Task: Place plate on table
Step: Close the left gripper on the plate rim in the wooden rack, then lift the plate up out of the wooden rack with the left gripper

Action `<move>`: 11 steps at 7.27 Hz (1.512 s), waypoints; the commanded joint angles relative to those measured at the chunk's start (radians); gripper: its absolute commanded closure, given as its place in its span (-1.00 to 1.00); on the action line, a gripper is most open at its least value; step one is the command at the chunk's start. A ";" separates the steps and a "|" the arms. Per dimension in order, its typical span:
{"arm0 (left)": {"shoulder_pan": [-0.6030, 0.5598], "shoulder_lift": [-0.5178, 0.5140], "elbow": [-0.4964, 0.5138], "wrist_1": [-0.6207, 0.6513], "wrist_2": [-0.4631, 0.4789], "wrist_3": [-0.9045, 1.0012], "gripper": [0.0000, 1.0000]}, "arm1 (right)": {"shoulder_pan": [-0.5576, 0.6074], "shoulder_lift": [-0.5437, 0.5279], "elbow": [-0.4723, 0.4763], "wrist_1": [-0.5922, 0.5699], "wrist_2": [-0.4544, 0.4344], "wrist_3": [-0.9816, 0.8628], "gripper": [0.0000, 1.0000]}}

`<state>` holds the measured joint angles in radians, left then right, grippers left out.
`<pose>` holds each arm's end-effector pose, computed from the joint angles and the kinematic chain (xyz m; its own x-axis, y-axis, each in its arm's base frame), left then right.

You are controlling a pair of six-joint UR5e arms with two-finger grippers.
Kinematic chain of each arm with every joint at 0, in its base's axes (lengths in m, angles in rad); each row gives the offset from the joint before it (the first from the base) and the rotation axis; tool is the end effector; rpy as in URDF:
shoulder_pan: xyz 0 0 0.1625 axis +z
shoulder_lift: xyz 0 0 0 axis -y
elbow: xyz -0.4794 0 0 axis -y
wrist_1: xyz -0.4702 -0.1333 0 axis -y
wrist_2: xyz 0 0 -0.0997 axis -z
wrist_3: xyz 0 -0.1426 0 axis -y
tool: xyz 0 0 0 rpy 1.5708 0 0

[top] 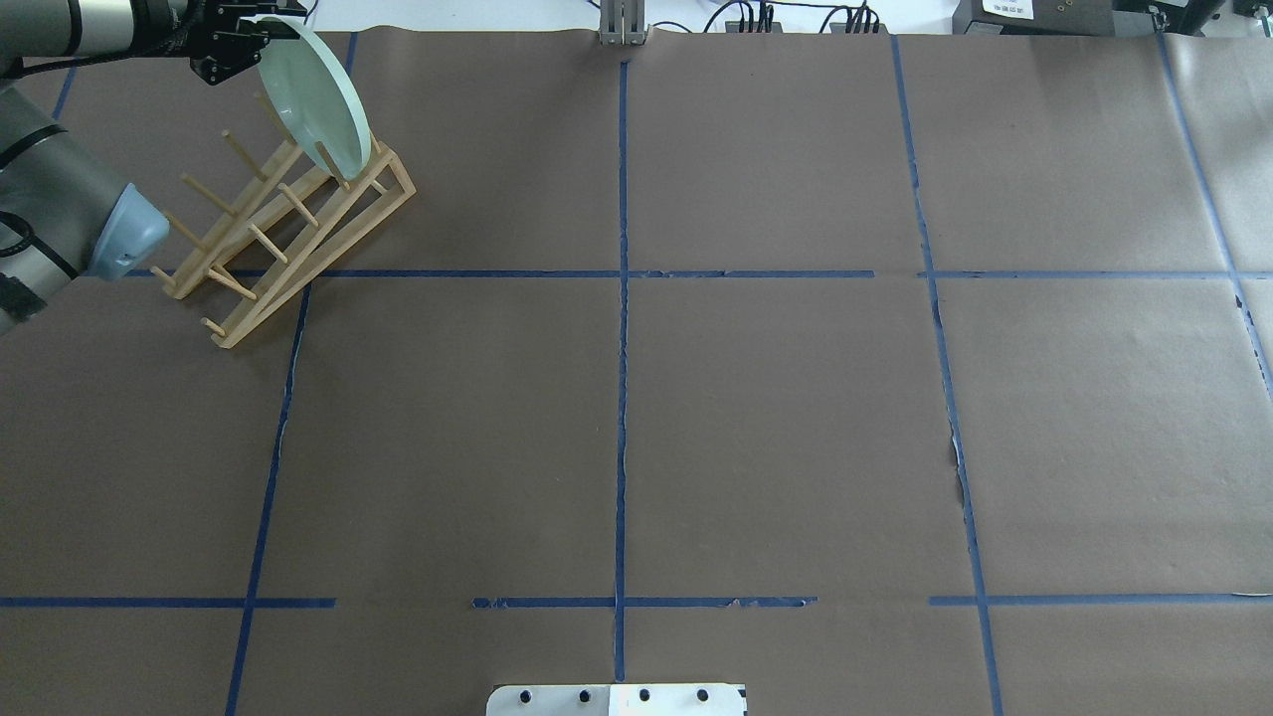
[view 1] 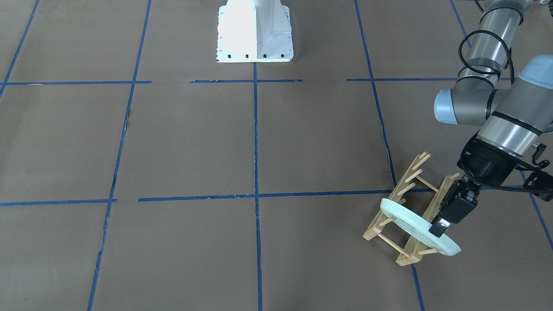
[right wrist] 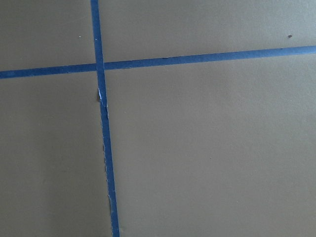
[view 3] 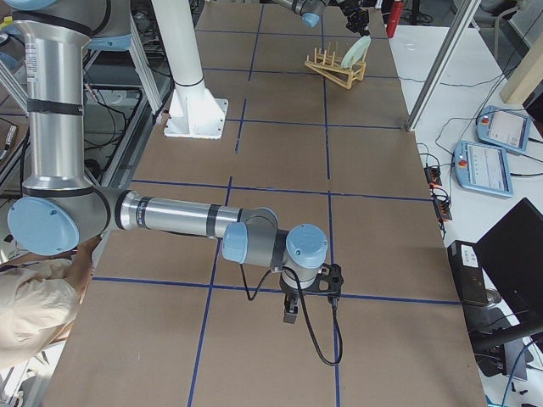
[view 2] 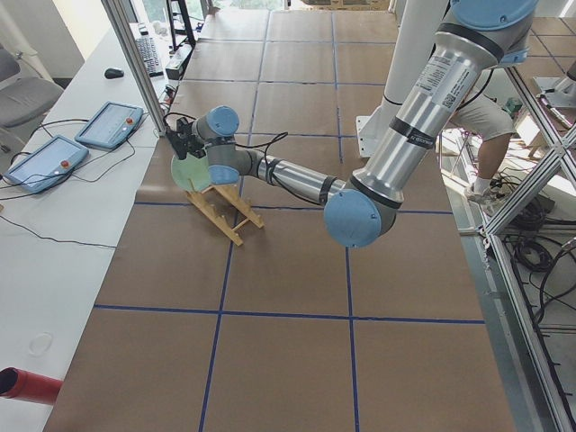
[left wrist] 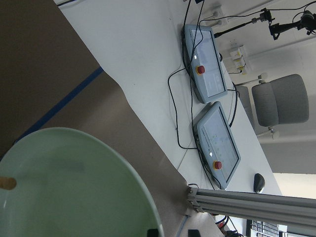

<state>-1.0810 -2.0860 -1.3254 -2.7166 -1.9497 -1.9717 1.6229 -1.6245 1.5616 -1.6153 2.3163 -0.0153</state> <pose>0.3221 -0.7753 0.3763 -0.1859 -0.4220 -0.8873 0.6249 0.6461 -0.4382 0.0642 -0.5288 0.7856 0.7307 0.0957 0.6760 -0.0406 0.9945 -0.0969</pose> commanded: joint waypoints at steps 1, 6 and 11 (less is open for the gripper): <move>0.007 0.001 0.000 0.000 0.000 0.001 0.38 | 0.000 0.000 0.000 0.000 0.000 0.000 -1.00; 0.000 0.006 -0.041 0.004 0.009 -0.001 1.00 | 0.000 0.000 0.000 0.000 0.000 0.000 -1.00; -0.067 -0.014 -0.325 0.181 -0.028 -0.142 1.00 | 0.000 0.000 0.000 0.000 0.000 0.000 -1.00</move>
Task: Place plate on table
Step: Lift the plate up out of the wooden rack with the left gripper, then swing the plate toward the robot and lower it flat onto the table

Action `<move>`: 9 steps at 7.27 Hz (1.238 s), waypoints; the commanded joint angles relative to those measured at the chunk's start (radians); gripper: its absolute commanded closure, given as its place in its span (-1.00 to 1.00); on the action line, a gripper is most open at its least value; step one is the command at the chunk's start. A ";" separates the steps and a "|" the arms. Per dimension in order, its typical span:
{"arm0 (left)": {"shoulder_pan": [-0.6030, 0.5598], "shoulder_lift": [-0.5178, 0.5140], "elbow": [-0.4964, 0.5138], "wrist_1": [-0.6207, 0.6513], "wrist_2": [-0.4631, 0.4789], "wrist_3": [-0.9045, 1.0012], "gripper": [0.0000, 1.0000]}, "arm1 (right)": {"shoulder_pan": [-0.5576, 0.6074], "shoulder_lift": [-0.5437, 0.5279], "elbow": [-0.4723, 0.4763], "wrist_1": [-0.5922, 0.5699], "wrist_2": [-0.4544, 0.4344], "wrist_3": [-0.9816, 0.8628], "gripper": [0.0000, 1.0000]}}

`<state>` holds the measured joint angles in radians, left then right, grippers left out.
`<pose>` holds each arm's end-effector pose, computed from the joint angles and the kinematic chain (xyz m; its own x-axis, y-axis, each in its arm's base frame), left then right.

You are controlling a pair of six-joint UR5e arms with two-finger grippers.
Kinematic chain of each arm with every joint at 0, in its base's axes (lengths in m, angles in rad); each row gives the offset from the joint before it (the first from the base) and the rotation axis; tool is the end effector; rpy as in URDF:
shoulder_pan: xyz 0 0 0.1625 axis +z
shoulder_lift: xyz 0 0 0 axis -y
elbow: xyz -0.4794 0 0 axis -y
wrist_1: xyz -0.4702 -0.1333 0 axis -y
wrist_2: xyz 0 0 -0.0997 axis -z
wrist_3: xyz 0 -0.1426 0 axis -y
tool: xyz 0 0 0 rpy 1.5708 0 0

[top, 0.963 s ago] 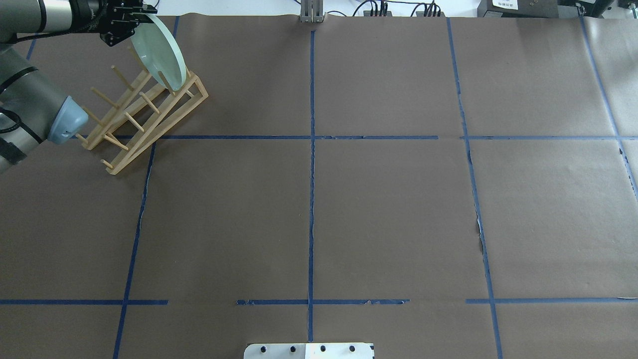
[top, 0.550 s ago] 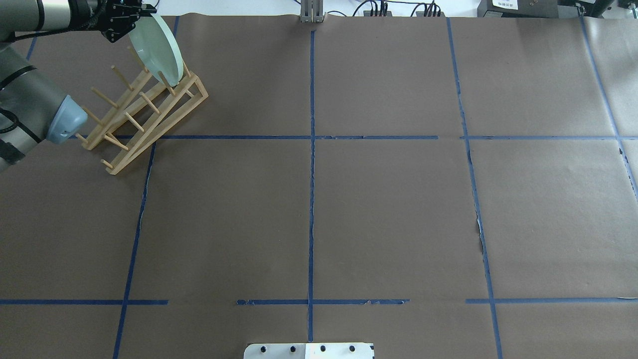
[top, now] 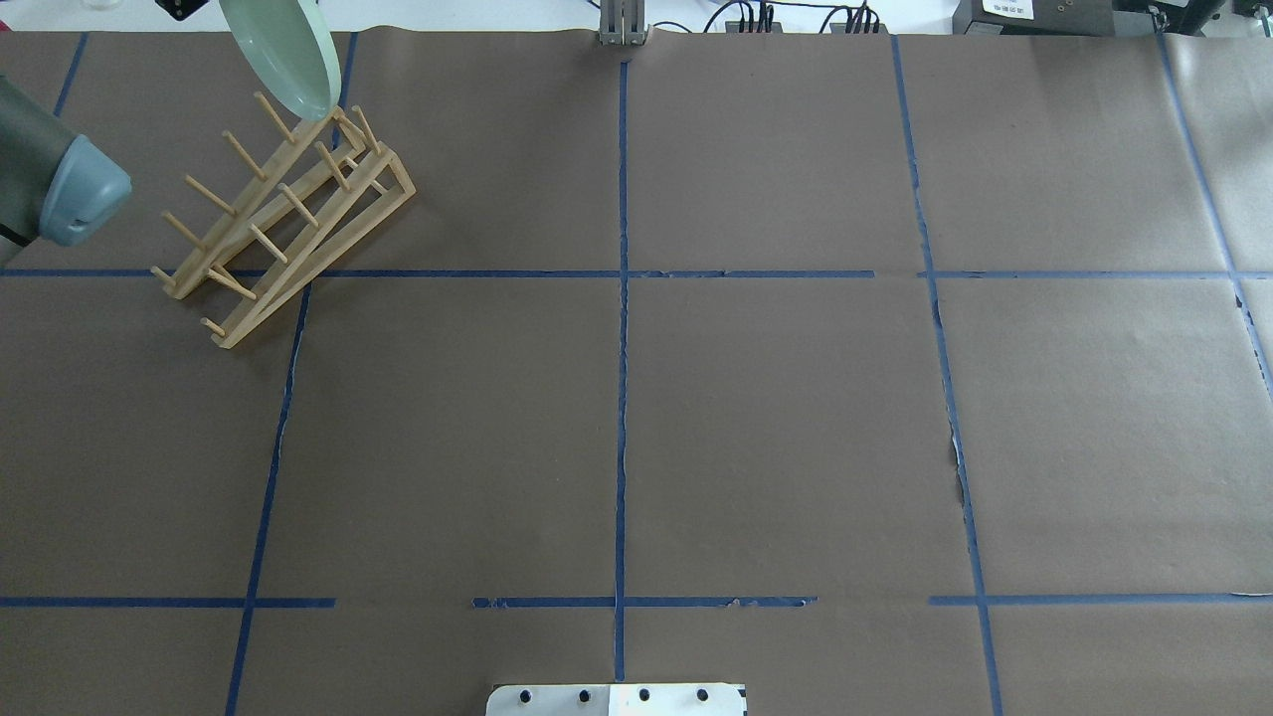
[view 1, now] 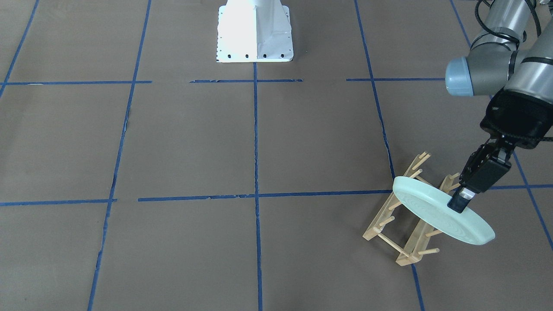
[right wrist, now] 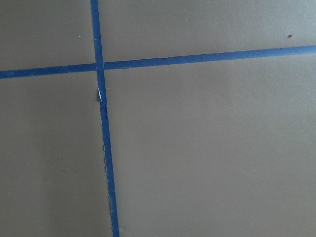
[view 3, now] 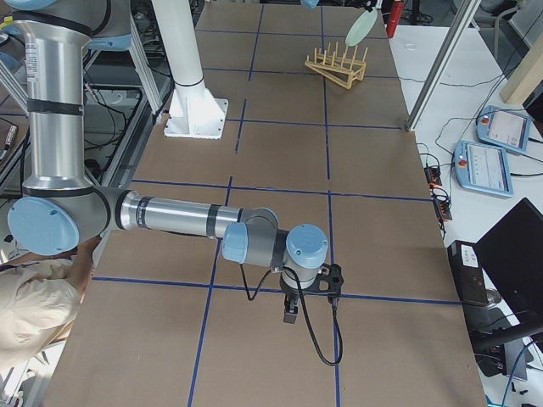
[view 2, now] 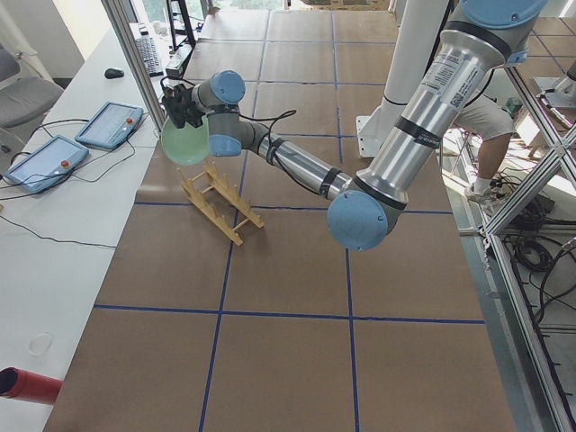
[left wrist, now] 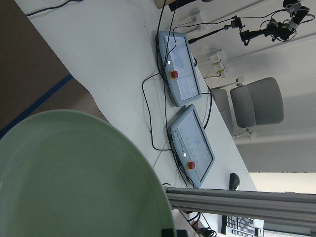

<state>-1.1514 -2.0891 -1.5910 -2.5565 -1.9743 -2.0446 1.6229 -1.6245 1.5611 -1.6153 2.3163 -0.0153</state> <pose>0.2457 -0.7410 0.2443 -0.2935 -0.3722 -0.8805 0.6140 0.6326 -0.4720 0.0642 -0.5287 0.7859 0.7307 0.0960 0.6760 -0.0406 0.9944 -0.0974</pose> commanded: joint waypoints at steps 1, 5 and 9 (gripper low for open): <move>0.036 -0.020 -0.111 0.083 0.002 -0.098 1.00 | 0.000 0.000 0.001 0.000 0.000 0.000 -1.00; 0.442 -0.057 -0.185 0.650 0.276 0.172 1.00 | 0.000 0.000 0.001 0.000 0.000 0.000 -1.00; 0.590 -0.077 -0.262 1.082 0.273 0.334 1.00 | 0.000 0.000 0.001 0.000 0.000 0.000 -1.00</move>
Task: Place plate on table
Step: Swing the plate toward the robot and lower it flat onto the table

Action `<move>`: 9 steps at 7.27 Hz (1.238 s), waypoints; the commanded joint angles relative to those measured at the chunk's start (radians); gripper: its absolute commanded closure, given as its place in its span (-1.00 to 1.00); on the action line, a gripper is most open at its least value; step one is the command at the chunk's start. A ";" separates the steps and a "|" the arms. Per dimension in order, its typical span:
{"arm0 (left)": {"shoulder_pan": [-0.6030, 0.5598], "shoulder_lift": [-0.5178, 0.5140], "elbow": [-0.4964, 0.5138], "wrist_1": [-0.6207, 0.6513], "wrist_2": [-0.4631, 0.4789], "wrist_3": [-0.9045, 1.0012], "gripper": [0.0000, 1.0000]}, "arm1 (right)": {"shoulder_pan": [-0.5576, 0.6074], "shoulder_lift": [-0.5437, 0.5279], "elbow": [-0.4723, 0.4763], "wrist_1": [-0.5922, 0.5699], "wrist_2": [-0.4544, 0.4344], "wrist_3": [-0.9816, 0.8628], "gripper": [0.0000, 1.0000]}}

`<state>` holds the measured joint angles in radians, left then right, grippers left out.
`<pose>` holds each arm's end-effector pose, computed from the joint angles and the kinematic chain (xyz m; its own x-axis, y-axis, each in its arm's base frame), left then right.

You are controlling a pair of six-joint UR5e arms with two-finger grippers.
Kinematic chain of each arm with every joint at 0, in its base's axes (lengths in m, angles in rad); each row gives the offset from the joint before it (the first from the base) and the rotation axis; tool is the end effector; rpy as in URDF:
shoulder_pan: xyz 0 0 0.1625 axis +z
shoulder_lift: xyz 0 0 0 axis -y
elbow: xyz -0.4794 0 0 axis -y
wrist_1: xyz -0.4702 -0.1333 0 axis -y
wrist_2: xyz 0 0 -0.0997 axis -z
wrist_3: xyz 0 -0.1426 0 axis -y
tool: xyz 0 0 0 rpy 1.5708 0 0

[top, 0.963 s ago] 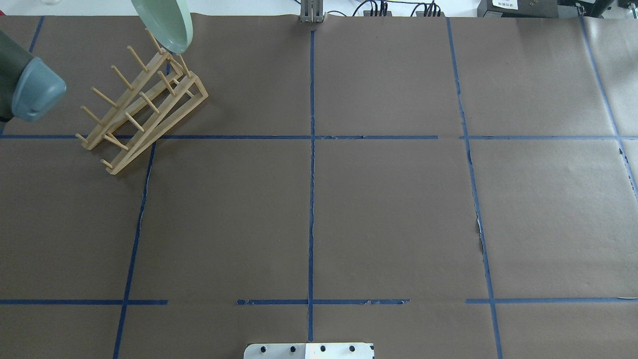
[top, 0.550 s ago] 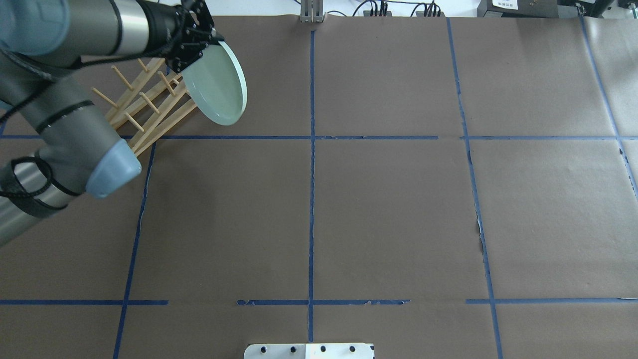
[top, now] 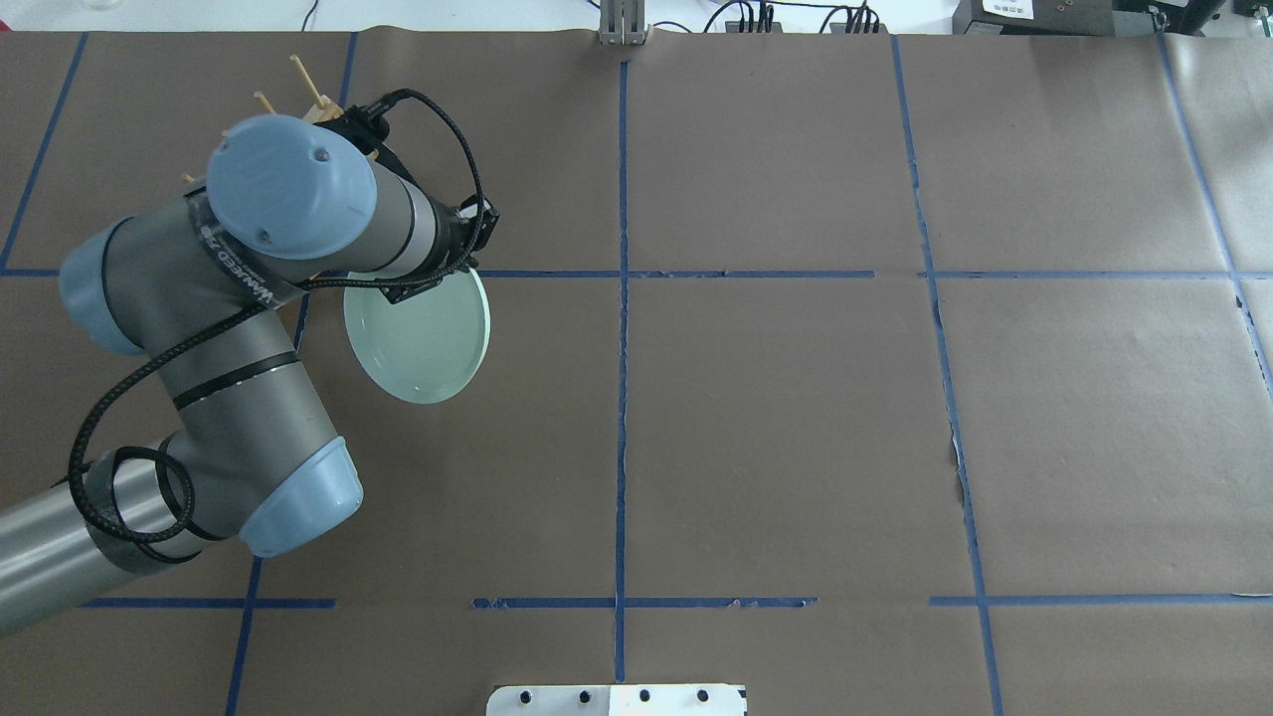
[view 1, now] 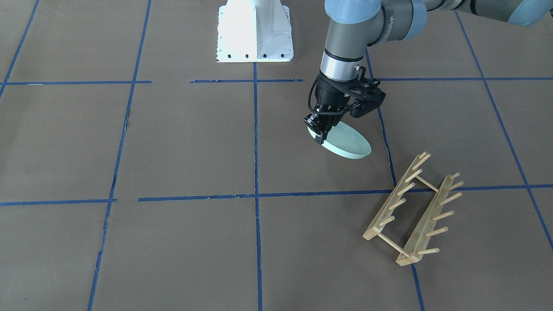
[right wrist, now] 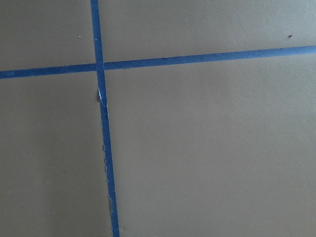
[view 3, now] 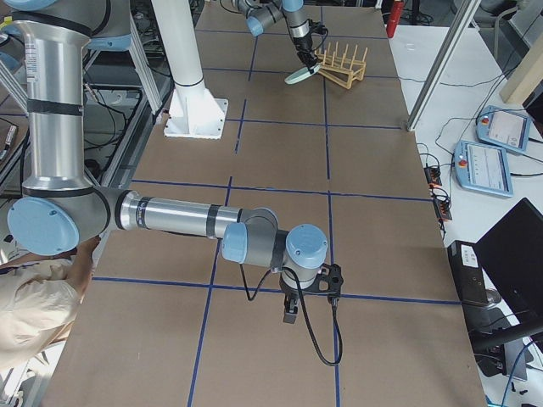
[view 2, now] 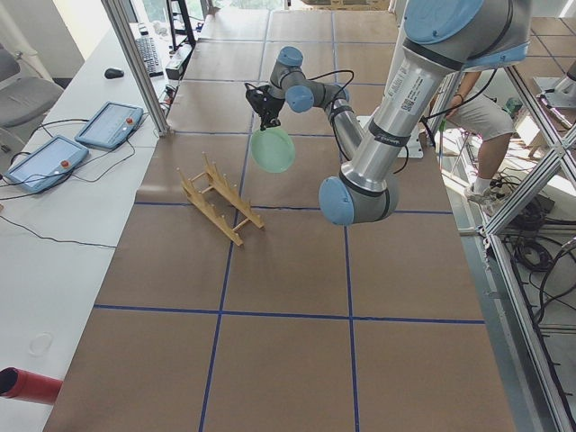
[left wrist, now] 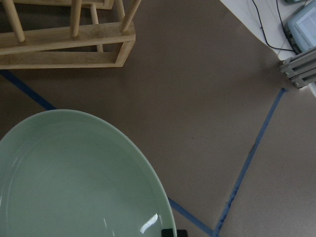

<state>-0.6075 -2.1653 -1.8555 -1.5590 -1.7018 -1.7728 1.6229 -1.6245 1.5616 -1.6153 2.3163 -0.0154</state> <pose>0.5427 -0.5170 0.2129 0.4231 -0.5364 -0.7302 0.5808 0.7791 -0.2358 0.0642 -0.5288 0.7856 0.7307 0.0956 0.6760 -0.0405 0.9945 -0.0968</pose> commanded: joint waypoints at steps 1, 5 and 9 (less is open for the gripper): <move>0.069 -0.005 0.018 0.111 -0.002 0.117 1.00 | 0.000 0.000 0.000 0.000 0.000 0.000 -1.00; 0.097 -0.019 0.089 0.038 -0.002 0.122 -0.13 | 0.000 0.000 0.000 0.000 0.000 0.000 -1.00; 0.063 -0.005 0.015 0.005 -0.007 0.313 -1.00 | 0.000 0.000 0.000 0.000 0.000 0.000 -1.00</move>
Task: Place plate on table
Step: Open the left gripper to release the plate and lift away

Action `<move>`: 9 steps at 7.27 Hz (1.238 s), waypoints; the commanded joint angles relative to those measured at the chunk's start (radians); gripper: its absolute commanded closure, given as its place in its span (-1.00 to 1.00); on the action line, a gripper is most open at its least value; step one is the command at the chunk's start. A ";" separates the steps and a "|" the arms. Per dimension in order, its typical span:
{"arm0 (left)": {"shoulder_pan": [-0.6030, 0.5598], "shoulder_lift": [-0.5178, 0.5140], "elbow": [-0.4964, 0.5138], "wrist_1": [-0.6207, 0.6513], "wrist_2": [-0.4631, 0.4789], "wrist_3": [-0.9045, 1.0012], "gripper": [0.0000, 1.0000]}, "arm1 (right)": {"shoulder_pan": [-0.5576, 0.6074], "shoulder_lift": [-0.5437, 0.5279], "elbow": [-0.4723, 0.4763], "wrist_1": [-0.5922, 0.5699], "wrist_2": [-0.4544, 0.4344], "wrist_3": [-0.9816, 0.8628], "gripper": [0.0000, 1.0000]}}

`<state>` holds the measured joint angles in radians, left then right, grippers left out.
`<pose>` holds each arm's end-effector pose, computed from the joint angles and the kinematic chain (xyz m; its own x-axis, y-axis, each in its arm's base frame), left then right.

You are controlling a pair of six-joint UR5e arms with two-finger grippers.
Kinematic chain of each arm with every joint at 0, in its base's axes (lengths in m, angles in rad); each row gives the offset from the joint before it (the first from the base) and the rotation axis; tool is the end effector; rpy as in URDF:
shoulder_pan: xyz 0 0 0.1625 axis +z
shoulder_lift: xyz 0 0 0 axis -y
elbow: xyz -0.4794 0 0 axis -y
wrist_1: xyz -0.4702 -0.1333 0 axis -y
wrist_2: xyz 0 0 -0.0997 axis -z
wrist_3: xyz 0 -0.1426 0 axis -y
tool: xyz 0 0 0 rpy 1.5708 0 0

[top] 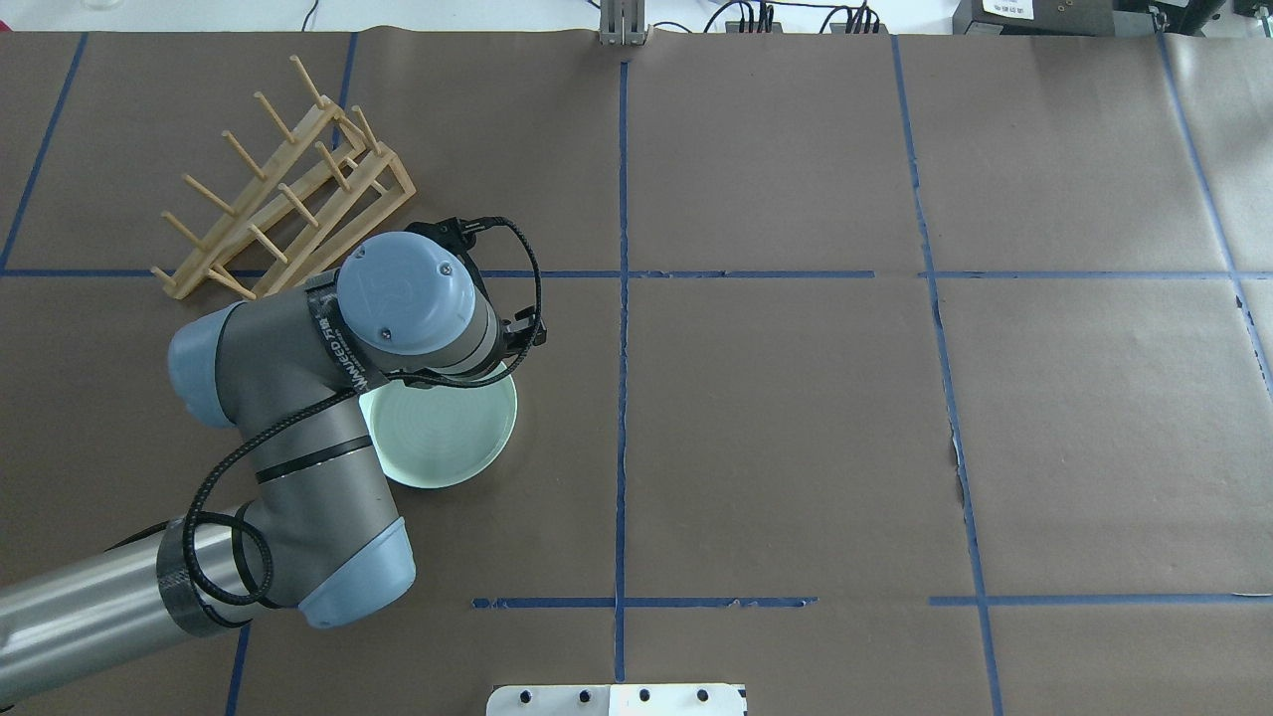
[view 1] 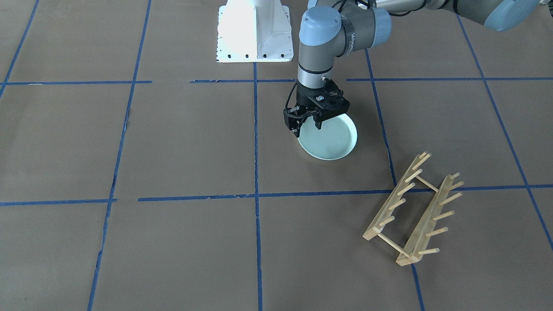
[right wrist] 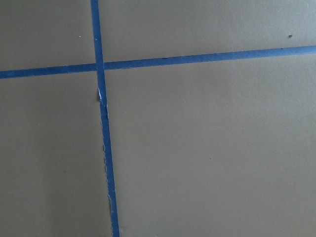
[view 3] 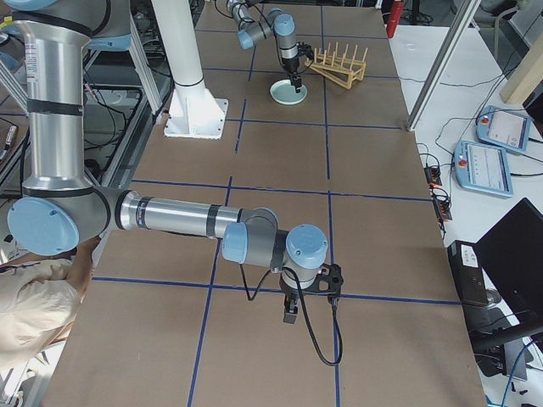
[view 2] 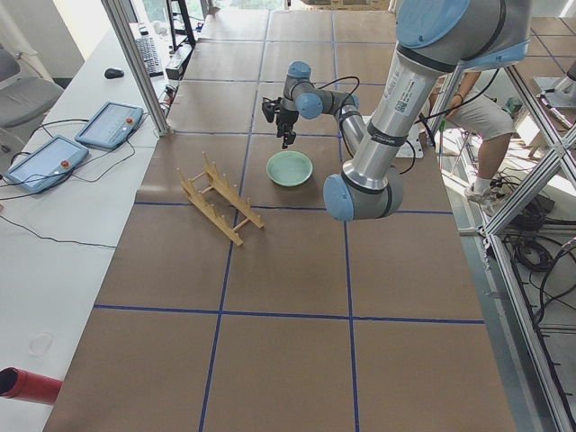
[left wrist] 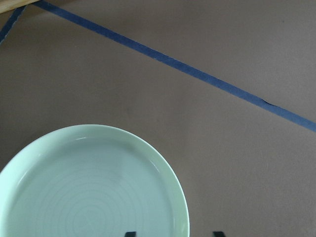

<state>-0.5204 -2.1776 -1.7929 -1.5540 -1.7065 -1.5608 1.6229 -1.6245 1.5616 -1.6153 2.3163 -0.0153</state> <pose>0.6046 -0.4779 0.2345 0.6009 -0.3330 -0.7266 0.4015 0.9118 -0.0858 0.0642 -0.5288 0.7856 0.7307 0.0957 0.6760 -0.0406 0.9945 -0.0969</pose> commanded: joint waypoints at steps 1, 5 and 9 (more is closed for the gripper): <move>-0.086 0.016 -0.077 0.005 -0.036 0.231 -1.00 | 0.000 0.000 0.000 0.000 0.000 0.000 -1.00; -0.573 0.287 -0.185 0.009 -0.383 0.838 -1.00 | 0.000 0.000 0.000 0.000 0.000 0.000 -1.00; -0.982 0.524 0.135 0.014 -0.643 1.542 -1.00 | 0.000 0.000 -0.002 0.000 0.000 0.000 -1.00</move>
<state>-1.3861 -1.7090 -1.7998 -1.5371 -2.2428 -0.2084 1.6230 -1.6245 1.5610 -1.6153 2.3163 -0.0153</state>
